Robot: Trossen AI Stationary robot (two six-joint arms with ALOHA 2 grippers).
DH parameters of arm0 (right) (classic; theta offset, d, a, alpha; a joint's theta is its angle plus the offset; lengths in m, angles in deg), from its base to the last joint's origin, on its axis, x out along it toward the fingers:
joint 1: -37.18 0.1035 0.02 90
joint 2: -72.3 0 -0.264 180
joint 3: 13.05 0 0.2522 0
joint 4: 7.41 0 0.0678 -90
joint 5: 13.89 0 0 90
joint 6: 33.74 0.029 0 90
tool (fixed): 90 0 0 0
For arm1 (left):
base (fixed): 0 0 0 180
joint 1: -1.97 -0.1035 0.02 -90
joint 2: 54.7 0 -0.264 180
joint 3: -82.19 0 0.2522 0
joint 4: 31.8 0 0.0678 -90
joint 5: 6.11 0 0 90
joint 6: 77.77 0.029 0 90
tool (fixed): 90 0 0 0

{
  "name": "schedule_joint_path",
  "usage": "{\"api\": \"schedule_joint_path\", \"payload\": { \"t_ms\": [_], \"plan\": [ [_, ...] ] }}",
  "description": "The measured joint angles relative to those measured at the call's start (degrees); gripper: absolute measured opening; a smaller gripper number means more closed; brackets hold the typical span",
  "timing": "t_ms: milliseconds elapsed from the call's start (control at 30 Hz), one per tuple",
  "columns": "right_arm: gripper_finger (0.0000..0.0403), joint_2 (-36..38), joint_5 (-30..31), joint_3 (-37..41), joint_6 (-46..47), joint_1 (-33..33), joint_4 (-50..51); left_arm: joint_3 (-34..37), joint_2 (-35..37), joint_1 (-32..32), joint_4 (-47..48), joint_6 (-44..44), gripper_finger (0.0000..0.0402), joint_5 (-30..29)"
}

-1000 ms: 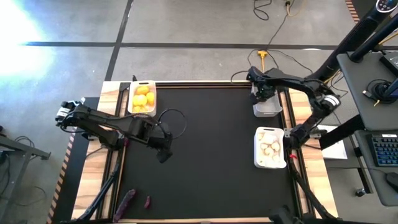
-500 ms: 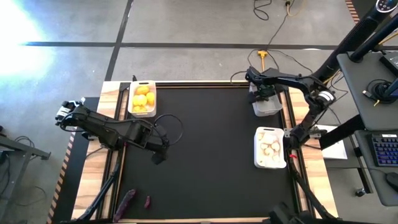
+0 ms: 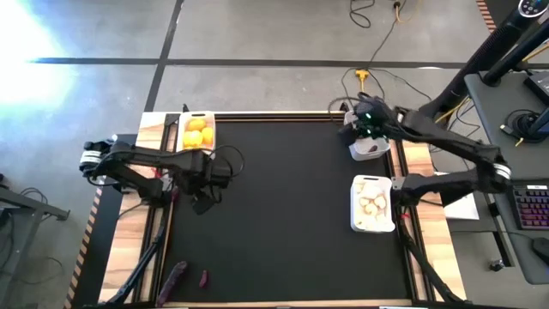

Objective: Sort produce into baskets
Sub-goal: Put the purple eggplant into the gray bin

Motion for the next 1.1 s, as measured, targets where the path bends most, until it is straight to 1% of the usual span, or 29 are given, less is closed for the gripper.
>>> {"api": "schedule_joint_path", "payload": {
  "t_ms": [100, 200, 333, 500, 533, 600, 633, 833, 1100],
  "plan": [
    [0.0233, 4.3, 1.6, 0.0, 2.8, 7.1, -2.2, 2.3, -2.6, -3.8, 0.0, 6.7, 0.0248, 0.2],
    [0.0233, 6.7, 3.3, 0.0, 3.5, 13.2, -3.7, 3.8, -6.7, -6.1, 0.1, 12.3, 0.0248, 0.3],
    [0.0233, 7.3, 3.6, 0.0, 5.2, 19.6, -3.5, 6.2, -13.2, -8.2, -0.1, 17.7, 0.0249, 1.0],
    [0.0233, 6.4, 3.7, 0.1, 7.2, 25.0, -3.5, 11.4, -19.2, -9.1, -4.2, 20.8, 0.0264, -2.2],
    [0.0233, 6.2, 3.9, 0.1, 7.6, 25.7, -3.4, 12.5, -20.2, -9.1, -5.1, 20.9, 0.0268, -2.7],
    [0.0233, 5.9, 4.1, 0.1, 8.4, 26.7, -3.1, 13.0, -21.9, -9.0, -4.5, 20.8, 0.0277, -6.3],
    [0.0233, 5.6, 4.1, 0.0, 8.7, 27.0, -3.0, 13.5, -22.3, -9.0, -5.2, 20.9, 0.0281, -6.9],
    [0.0233, 4.5, 4.1, -0.3, 9.9, 27.3, -2.9, 17.2, -24.3, -9.1, -10.4, 23.8, 0.0291, -5.1],
    [0.0233, 3.6, 3.6, -0.3, 10.8, 27.3, -3.2, 16.6, -28.8, -9.6, -14.8, 26.2, 0.0290, -5.2]
  ]
}}
